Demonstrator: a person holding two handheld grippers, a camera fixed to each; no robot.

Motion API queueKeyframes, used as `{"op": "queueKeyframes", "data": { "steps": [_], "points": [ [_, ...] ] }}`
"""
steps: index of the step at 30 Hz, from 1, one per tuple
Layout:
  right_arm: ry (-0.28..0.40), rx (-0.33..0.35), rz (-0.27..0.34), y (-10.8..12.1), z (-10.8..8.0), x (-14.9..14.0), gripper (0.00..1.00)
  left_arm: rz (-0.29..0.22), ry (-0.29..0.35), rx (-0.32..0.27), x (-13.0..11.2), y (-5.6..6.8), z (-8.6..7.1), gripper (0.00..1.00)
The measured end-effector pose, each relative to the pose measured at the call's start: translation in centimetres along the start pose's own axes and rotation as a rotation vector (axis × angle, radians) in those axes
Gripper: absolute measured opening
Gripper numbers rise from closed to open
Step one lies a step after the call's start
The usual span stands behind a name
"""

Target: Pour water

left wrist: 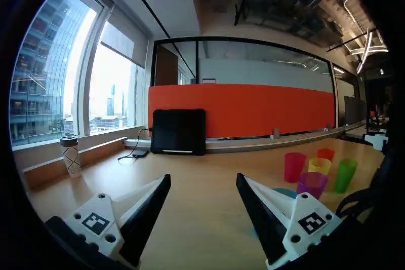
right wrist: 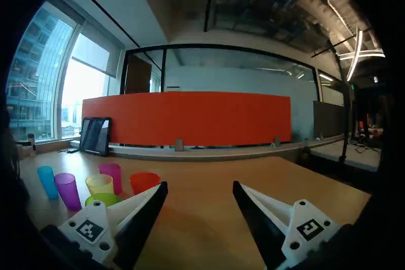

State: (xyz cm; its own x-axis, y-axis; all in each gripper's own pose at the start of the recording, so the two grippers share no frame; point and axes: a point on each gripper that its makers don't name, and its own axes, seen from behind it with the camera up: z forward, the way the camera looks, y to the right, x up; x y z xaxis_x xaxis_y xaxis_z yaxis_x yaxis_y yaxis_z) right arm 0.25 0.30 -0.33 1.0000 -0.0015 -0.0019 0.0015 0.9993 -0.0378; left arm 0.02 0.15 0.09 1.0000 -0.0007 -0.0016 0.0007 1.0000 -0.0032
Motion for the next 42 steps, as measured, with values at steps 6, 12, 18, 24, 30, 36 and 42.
{"op": "queueKeyframes", "data": {
  "steps": [6,12,18,24,30,36,42],
  "points": [
    [0.000,0.000,0.000,-0.02,-0.05,0.00,1.00,0.000,0.000,0.000,0.01,0.01,0.03,0.96],
    [0.000,0.004,0.000,-0.13,-0.10,0.01,1.00,0.000,0.000,0.000,-0.01,0.00,0.04,0.96],
    [0.000,0.005,0.000,-0.16,-0.06,-0.09,0.99,0.000,0.000,0.000,0.01,0.00,0.02,0.96],
    [-0.002,0.006,0.002,-0.18,0.01,-0.20,1.00,0.000,0.000,0.000,0.02,0.01,0.03,0.96],
    [-0.002,0.005,0.001,-0.22,0.04,-0.12,0.99,0.000,0.000,0.000,0.01,0.06,0.00,0.96],
    [-0.002,0.005,0.001,-0.26,0.04,-0.08,0.99,0.000,0.000,0.000,0.05,0.05,0.06,0.96],
    [-0.002,0.005,0.001,-0.18,0.05,-0.18,0.99,0.000,0.000,0.000,0.03,0.04,0.04,0.96]
  ]
}}
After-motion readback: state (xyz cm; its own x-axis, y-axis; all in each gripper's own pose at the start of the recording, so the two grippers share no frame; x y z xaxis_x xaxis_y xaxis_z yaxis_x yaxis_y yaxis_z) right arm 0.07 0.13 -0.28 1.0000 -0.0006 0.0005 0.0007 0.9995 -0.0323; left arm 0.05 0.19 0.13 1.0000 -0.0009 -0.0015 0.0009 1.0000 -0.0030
